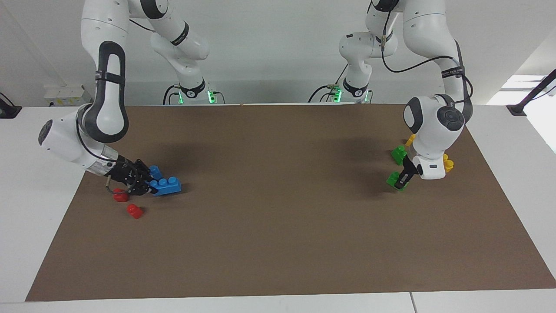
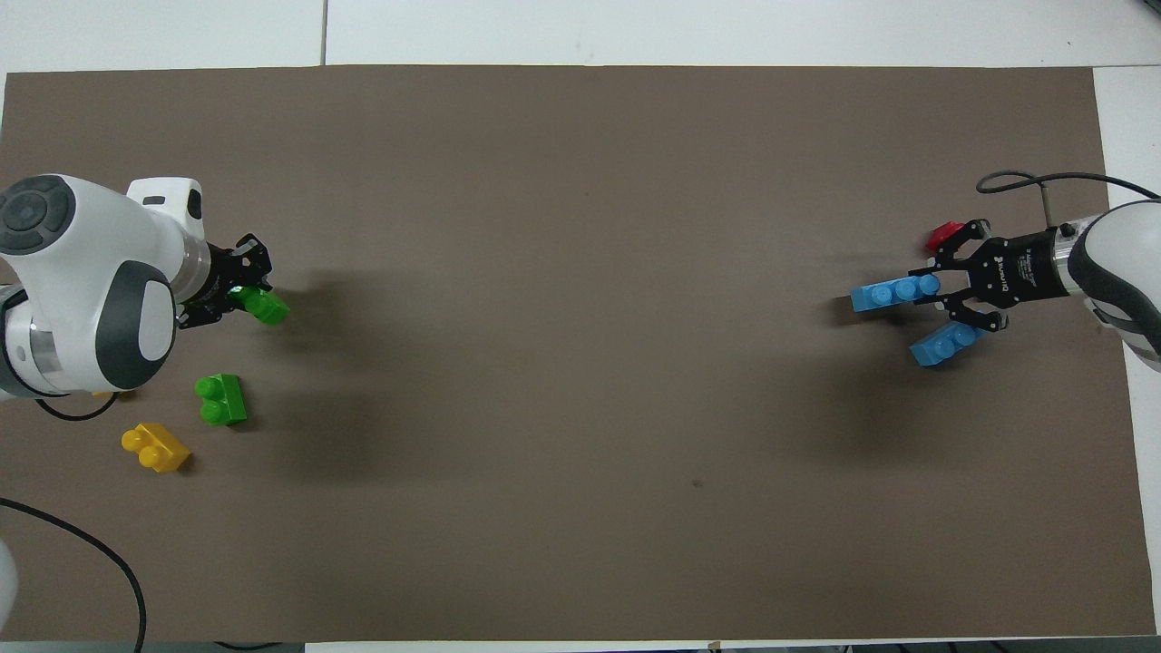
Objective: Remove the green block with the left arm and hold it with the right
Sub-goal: 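Carry the green brick toward the yellow bricks while the right gripper carries blue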
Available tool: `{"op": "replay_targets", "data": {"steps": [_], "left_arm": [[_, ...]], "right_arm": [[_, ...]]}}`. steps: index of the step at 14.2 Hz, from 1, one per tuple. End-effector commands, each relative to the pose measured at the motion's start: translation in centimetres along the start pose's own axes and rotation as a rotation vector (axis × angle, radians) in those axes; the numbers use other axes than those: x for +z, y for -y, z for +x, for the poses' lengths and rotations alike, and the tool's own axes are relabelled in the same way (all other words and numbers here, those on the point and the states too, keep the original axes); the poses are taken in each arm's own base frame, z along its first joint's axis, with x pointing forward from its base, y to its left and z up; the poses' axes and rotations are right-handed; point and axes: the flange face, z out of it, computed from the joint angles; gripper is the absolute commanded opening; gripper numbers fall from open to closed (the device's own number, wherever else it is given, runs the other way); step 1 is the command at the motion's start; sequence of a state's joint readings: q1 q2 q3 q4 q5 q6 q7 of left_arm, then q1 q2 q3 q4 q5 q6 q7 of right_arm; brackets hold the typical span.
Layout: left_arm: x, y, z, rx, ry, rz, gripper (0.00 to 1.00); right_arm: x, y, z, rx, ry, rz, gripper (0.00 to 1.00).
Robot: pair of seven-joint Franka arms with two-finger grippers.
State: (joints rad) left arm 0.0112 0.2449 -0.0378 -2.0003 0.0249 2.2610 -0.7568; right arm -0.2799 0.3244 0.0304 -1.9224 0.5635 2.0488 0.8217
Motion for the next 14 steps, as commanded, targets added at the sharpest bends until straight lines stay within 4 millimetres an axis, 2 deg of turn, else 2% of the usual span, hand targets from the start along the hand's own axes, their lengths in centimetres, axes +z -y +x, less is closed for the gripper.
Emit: {"op": "replay_targets", "data": {"steps": [1,5,8,14], "left_arm": [[0.8,1.1,0.8,0.019,-0.017,-0.033,0.0],[2.2,1.9,2.5,0.058,-0.046,-0.054,0.0],[2.6,2.5,3.3,0.069,-0.056,-0.061,0.0],[3.5,2.5,3.6,0.12,-0.069,-0.068,0.0]], "right_arm": [[-0.1,-0.5,0.1,-0.034,-0.004,-0.015,0.0],[0.1,-0.8,0.1,-0.048,-0.014,-0.006,0.0],[1.2,-0.7,0.5,-0.048,-0.024,-0.006,0.0],[2.4,-1.0,0.7,-0.042,-0.044,0.001,0.0]]}}
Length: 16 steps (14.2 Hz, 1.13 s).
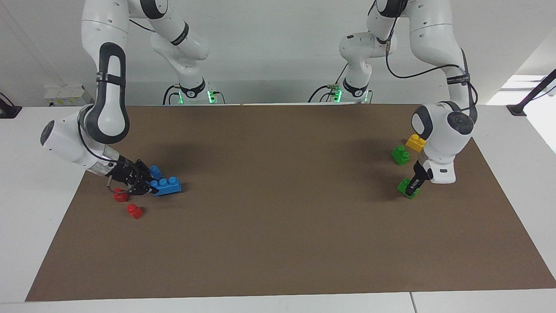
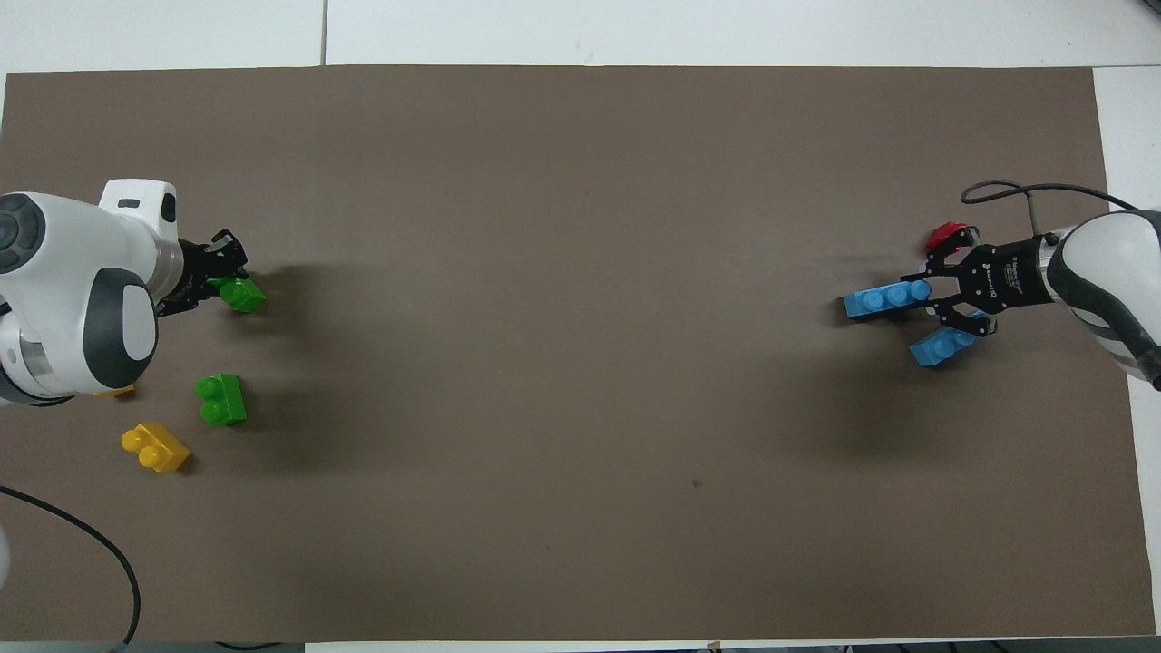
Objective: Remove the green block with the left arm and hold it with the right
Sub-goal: 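Carry the green brick toward the yellow bricks while the right gripper carries blue, then lower both bricks onto the table and open both grippers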
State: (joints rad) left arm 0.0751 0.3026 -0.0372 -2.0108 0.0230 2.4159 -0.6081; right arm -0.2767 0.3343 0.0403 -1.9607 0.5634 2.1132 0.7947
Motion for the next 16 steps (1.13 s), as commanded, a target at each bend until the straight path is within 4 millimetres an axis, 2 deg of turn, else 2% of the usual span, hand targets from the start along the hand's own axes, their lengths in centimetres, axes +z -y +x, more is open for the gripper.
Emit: {"op": "replay_targets", "data": {"steps": [1,2,3,4,5,6,7,8,11,14,16], "left_arm": [[0.9,0.4,0.1,0.048,-0.001,-0.013,0.0],[0.9,0.4,0.0,0.049,0.0,-0.013,0.0],[1.0,0.1,-0.2,0.055,0.002,-0.012,0.19],[1.0,-0.1,-0.4,0.06,0.006,-0.01,0.99],[0.9,-0.2,-0.3,0.061,0.005,-0.011,1.0],[0.7,-0.3,-0.2,0.06,0.001,-0.014,1.0],[0.3,-0.4,-0.1,0.06,-0.004,-0.017,1.0],[0.0,-0.5,0.1,0.058,-0.011,-0.021,1.0],[-1.4,-1.0,0.7,0.06,-0.024,-0.029,1.0],[-5.0,-1.7,1.6,0.064,-0.036,-0.033,1.0],[-7.9,-2.5,2.2,0.086,-0.028,-0.018,1.0]], "right_arm": [[0.6,-0.5,0.2,-0.026,-0.028,0.001,0.0],[0.7,-0.6,0.2,-0.026,-0.029,0.001,0.0],[0.7,-0.6,0.2,-0.026,-0.028,-0.001,0.0],[0.7,-0.6,0.3,-0.028,-0.029,0.0,0.0],[0.6,-0.6,0.2,-0.038,-0.03,0.002,0.0],[0.7,-0.6,0.2,-0.041,-0.029,0.0,0.12],[0.9,-0.3,-0.2,-0.05,-0.029,-0.001,0.57],[0.9,0.1,-0.7,-0.06,-0.03,-0.001,0.67],[0.3,1.0,-1.3,-0.064,-0.03,0.007,0.75],[-1.0,1.7,-2.0,-0.073,-0.021,0.011,0.8],[-2.0,1.8,-2.5,-0.086,-0.024,0.013,0.9]]}}
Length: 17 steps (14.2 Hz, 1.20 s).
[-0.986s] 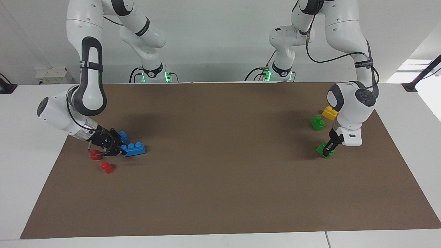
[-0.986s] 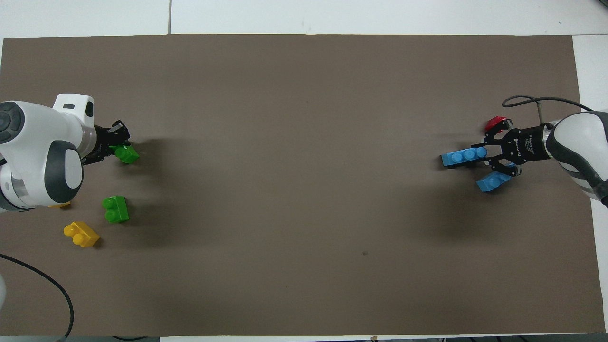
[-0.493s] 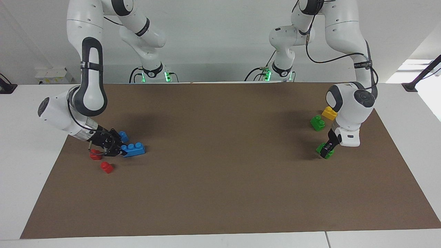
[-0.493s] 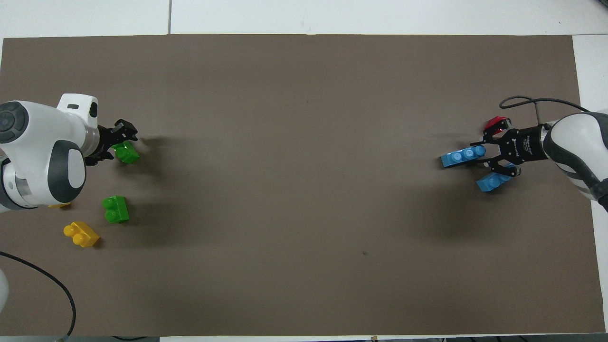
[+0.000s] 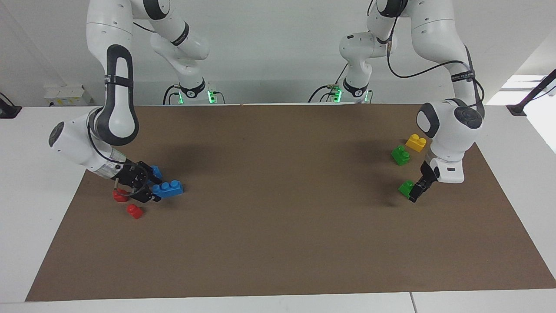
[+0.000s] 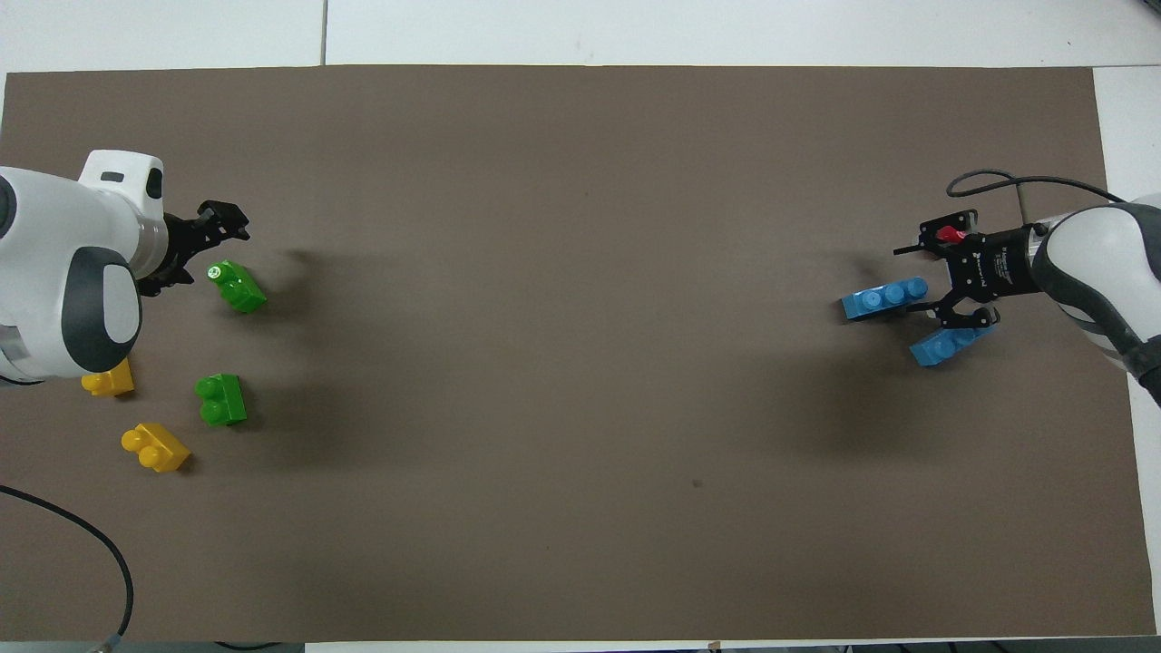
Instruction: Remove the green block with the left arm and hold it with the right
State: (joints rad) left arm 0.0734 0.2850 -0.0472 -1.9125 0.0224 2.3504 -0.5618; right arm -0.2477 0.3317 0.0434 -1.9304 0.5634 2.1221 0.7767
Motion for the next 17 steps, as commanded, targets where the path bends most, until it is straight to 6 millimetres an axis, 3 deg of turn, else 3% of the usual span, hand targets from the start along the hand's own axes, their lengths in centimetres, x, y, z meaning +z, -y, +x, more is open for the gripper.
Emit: {"op": "replay_targets", "data": {"steps": [1,5,9,12,17], "left_arm": [[-4.5,-1.5,0.6,0.079,0.024,0.016,1.0],[-10.6,-2.5,1.5,0.258,0.067,0.037,1.0],[-14.2,-1.8,0.4,0.428,0.089,0.047,1.0],[-17.5,-1.1,-0.8,0.559,0.102,0.048,1.0],[-22.1,-0.3,-2.9,0.578,0.112,0.049,1.0]], "right_arm": [[-2.4,0.4,-1.1,-0.048,-0.032,-0.009,0.97],[-7.7,3.1,-3.6,-0.178,-0.089,-0.079,1.0],[-12.9,4.9,-7.3,-0.358,-0.15,-0.13,1.0],[-15.4,4.9,-10.7,-0.547,-0.19,-0.155,1.0],[-18.7,4.1,-16.2,-0.767,-0.276,-0.245,1.0]]}}
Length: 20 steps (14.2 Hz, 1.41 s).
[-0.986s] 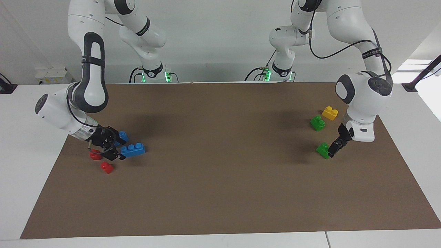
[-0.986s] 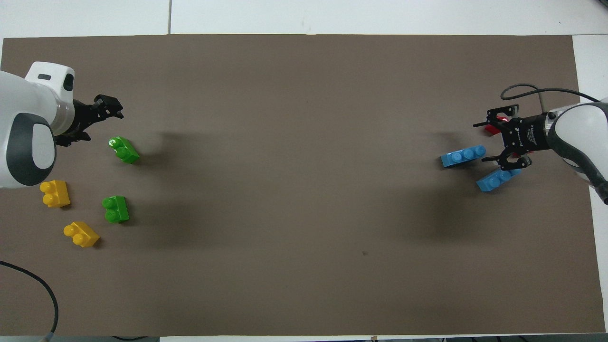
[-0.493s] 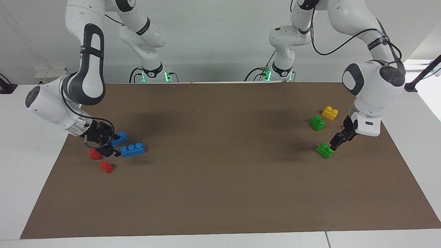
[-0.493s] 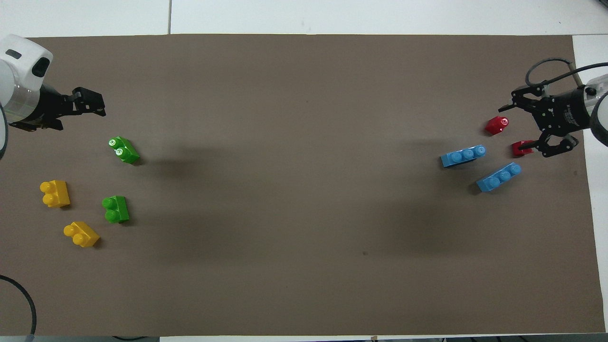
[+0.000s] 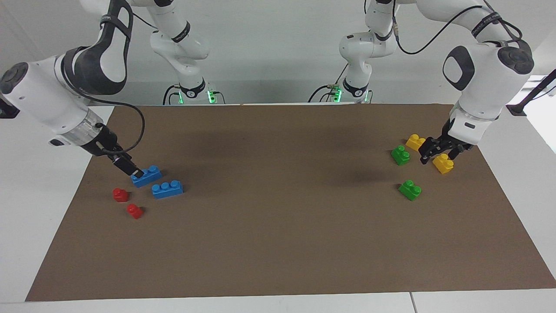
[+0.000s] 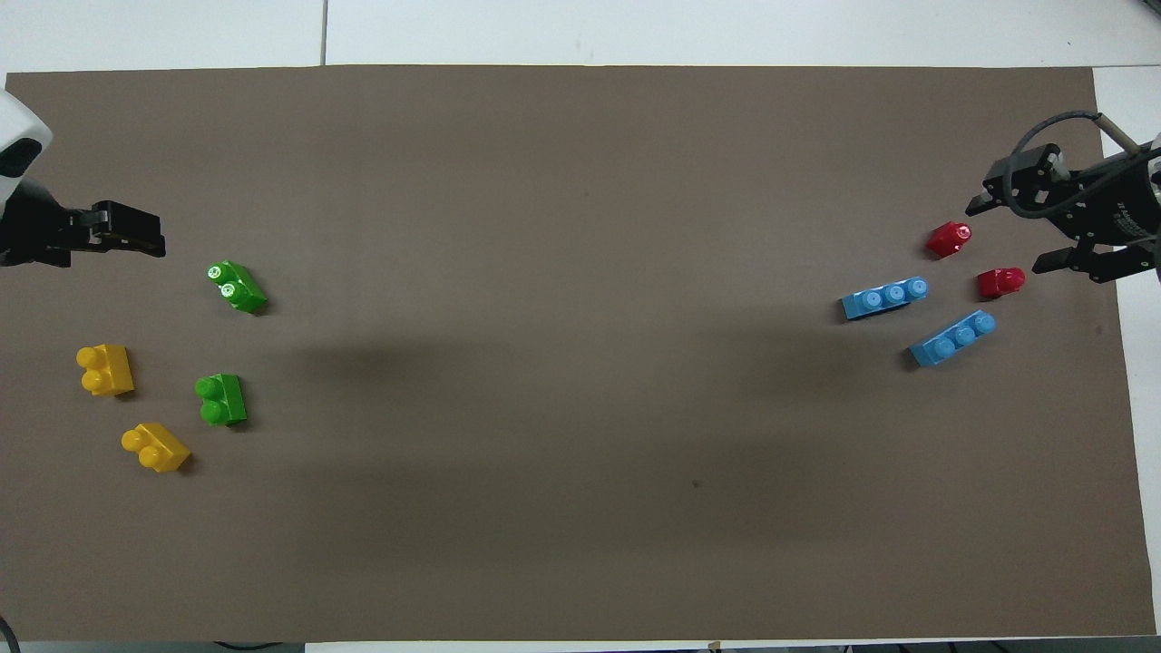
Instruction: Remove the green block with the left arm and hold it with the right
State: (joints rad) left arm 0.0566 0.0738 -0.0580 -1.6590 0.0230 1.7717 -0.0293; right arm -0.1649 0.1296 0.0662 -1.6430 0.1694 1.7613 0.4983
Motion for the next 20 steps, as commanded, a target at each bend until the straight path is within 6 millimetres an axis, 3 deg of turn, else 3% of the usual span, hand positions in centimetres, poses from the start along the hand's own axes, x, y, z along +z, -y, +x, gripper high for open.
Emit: {"op": "replay_targets", "data": {"steps": [1,4,7,10,13,20], "left_arm": [[-2.6,-0.5,-2.0,0.025,0.008,-0.001,1.0],[-4.4,-0.5,-3.2,0.024,0.01,-0.002,1.0],[-4.3,-0.5,-4.0,0.021,0.064,-0.011,1.0],[-4.4,-0.8,-4.3,0.024,0.075,-0.019,1.0],[-4.8,-1.3,-4.5,0.03,0.067,-0.018,1.0],[-4.8,-1.2,-4.6,0.019,0.058,-0.021,1.0]], "right_arm": [[-3.0,0.6,-2.7,-0.144,-0.048,-0.064,1.0],[-5.7,1.4,-5.4,-0.296,-0.103,-0.144,1.0],[-8.4,1.2,-7.6,-0.413,-0.132,-0.146,1.0],[-8.1,0.9,-8.3,-0.474,-0.111,-0.155,1.0],[-8.7,0.4,-8.0,-0.67,-0.107,-0.165,1.0],[-8.8,-1.3,-7.6,-0.651,-0.069,-0.174,1.0]]}}
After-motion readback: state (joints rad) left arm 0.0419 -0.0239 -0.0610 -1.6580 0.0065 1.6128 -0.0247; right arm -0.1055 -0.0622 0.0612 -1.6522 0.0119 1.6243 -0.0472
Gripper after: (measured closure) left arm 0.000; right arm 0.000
